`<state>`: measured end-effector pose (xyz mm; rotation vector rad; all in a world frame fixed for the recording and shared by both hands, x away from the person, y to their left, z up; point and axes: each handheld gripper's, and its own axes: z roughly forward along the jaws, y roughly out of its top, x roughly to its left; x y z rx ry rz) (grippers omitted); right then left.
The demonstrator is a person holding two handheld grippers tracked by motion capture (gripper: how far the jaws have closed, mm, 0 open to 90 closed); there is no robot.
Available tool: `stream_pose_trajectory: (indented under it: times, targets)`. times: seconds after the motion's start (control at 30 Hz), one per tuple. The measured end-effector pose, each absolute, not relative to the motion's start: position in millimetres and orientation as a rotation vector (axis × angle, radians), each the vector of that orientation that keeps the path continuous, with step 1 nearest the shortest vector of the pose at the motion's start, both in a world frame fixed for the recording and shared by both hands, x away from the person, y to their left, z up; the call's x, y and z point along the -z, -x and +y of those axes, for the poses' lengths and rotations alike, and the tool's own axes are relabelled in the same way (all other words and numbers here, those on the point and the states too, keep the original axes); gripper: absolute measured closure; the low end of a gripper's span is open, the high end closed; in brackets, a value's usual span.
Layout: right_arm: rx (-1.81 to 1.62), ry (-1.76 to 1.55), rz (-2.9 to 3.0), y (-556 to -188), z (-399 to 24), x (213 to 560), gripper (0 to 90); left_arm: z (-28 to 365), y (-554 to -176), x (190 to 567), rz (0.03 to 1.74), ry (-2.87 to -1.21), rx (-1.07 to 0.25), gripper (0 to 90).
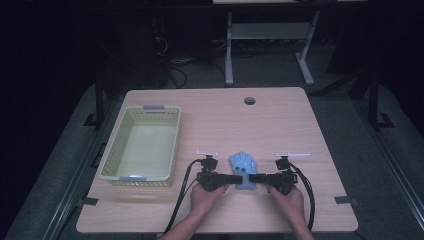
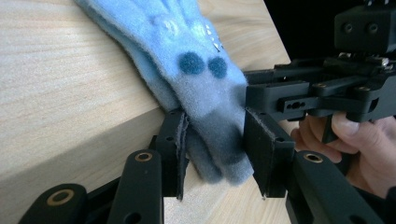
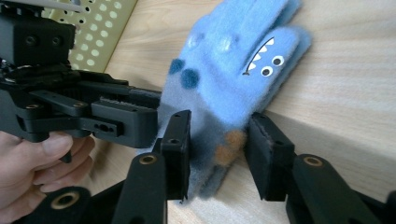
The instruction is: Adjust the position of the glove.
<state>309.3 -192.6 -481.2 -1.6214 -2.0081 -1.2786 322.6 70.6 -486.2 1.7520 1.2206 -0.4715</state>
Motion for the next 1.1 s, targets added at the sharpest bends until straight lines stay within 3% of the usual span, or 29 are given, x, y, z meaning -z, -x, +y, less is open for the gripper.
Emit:
stream_pose_trajectory:
  times: [1.1]
  targets:
    - [1.330,1.660,-1.831,-307.7,-188.8,490.7,71.9,71.6,-331.4,500.4,1.270,-1.612,0.623,67.9]
